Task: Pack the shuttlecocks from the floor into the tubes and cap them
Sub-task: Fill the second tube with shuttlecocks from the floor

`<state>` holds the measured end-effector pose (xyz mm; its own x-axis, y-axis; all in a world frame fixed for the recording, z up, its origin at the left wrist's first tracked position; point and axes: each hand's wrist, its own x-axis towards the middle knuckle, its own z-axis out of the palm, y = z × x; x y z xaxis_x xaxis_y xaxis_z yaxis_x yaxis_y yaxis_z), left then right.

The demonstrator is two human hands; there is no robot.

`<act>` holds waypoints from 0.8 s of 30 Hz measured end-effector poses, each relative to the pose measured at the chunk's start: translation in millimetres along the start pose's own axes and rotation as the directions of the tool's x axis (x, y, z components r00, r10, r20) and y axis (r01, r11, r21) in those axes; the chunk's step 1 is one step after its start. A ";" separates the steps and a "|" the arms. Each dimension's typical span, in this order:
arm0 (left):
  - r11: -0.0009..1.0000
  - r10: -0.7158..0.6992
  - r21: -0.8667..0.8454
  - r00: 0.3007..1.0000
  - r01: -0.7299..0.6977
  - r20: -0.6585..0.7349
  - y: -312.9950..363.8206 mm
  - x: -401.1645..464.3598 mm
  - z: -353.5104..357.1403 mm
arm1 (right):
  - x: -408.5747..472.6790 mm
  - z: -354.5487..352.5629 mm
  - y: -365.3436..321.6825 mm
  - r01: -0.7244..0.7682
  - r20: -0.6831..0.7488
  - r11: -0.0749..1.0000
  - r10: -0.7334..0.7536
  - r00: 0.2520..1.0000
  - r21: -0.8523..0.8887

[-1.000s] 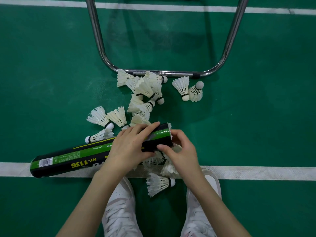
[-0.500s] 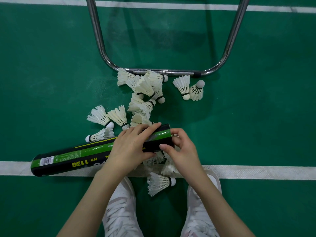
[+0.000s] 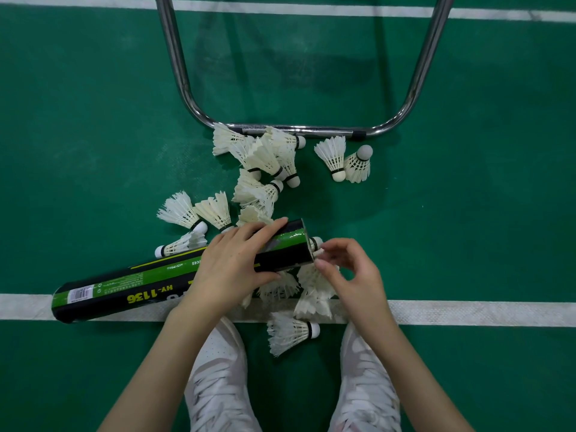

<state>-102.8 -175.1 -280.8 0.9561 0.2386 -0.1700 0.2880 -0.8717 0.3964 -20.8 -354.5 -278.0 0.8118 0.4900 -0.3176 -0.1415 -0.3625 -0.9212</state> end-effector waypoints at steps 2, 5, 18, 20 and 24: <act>1.000 -0.011 -0.008 1.000 0.011 -0.004 -1.3 -1.1 -1.5 | -2.1 -5.4 4.2 -0.014 -0.041 1.000 0.013 0.999 -0.028; 1.000 -0.013 -0.009 1.000 0.013 0.000 -1.6 -2.2 -2.7 | -4.8 -8.8 8.0 -0.081 0.004 0.995 0.082 0.997 -0.053; 1.000 -0.022 0.002 1.000 0.022 0.005 1.2 -2.0 -0.4 | -2.8 -19.0 4.2 -0.079 -0.008 0.968 0.079 0.997 -0.239; 1.000 -0.024 -0.005 1.000 0.024 0.001 1.2 -1.6 -0.3 | -2.3 -23.2 4.4 -0.073 -0.032 0.957 0.067 0.997 -0.281; 1.000 -0.025 0.000 1.000 0.025 0.008 0.9 -1.5 0.0 | -2.3 -27.1 4.9 -0.085 -0.043 0.928 0.075 0.996 -0.363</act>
<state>-103.9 -176.2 -280.2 0.9481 0.2575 -0.1868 0.3122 -0.8653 0.3921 -8.0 -379.0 -275.7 0.8226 0.4272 -0.3754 0.0054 -0.6659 -0.7460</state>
